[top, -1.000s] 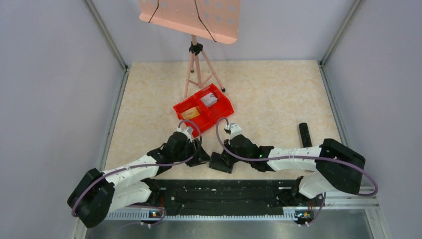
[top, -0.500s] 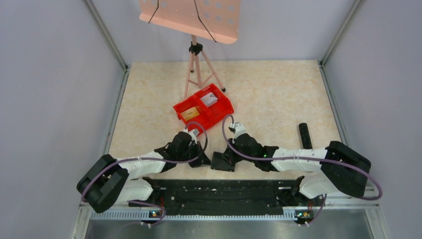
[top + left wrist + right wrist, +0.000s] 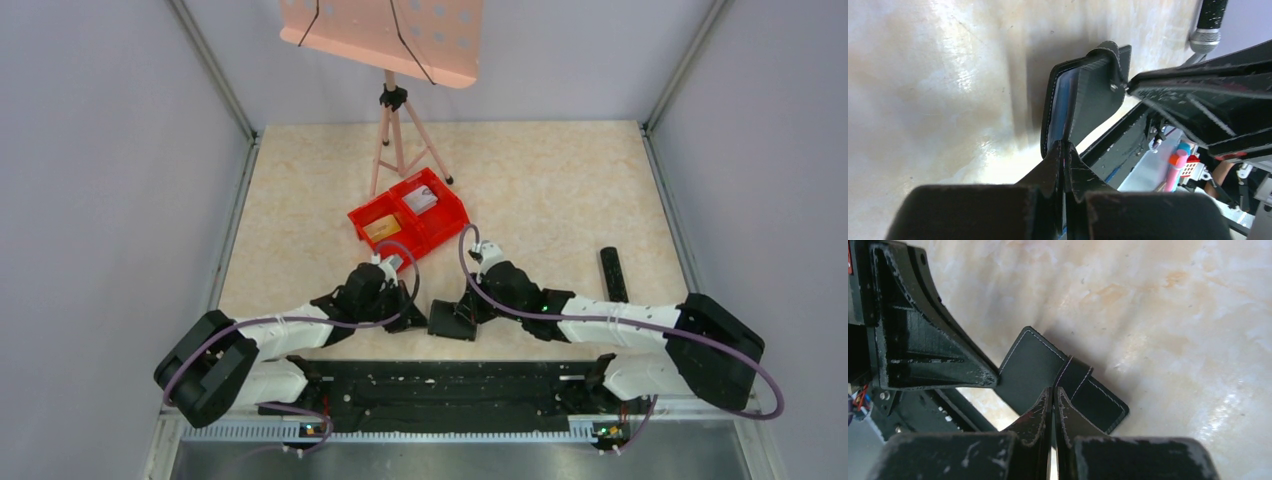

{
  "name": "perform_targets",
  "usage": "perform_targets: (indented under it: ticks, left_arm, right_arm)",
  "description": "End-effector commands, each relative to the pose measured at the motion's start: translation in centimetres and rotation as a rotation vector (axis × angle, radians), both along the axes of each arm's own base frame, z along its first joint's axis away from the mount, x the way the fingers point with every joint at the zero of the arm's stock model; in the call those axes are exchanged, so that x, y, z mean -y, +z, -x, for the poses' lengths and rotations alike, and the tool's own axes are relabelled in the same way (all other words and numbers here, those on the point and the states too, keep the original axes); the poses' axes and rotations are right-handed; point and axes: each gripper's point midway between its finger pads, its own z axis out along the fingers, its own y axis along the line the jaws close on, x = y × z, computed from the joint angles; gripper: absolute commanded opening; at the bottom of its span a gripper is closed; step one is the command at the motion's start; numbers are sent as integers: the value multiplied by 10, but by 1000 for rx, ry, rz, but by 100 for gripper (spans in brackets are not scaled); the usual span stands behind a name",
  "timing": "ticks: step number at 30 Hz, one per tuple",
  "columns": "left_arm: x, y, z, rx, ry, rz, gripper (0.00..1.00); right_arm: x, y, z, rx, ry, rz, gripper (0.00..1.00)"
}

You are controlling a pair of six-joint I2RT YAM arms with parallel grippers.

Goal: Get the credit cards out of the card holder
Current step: Open the card holder at the center of the board.

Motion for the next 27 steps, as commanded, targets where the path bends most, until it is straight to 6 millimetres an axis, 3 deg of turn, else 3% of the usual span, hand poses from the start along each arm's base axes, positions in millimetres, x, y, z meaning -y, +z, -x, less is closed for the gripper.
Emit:
perform_targets:
  ticks: [1,6,14,18,21,27]
  left_arm:
    - [-3,-7,4,-10,-19,-33,0]
    - [-6,-14,5,-24,-14,-63,0]
    - [-10,-8,-6,0,-5,-135,1]
    - [-20,-1,-18,20,56,-213,12]
    - [-26,7,-25,42,93,-251,27]
    - [-23,27,-32,73,114,-223,44]
  right_arm:
    - [13,21,-21,96,-50,17,0]
    - [21,27,-25,119,-45,31,0]
    - [26,34,-31,121,-72,57,0]
    - [24,56,-29,116,-82,9,0]
    - [22,70,-26,103,-90,-43,0]
    - [21,86,-20,76,-127,-144,0]
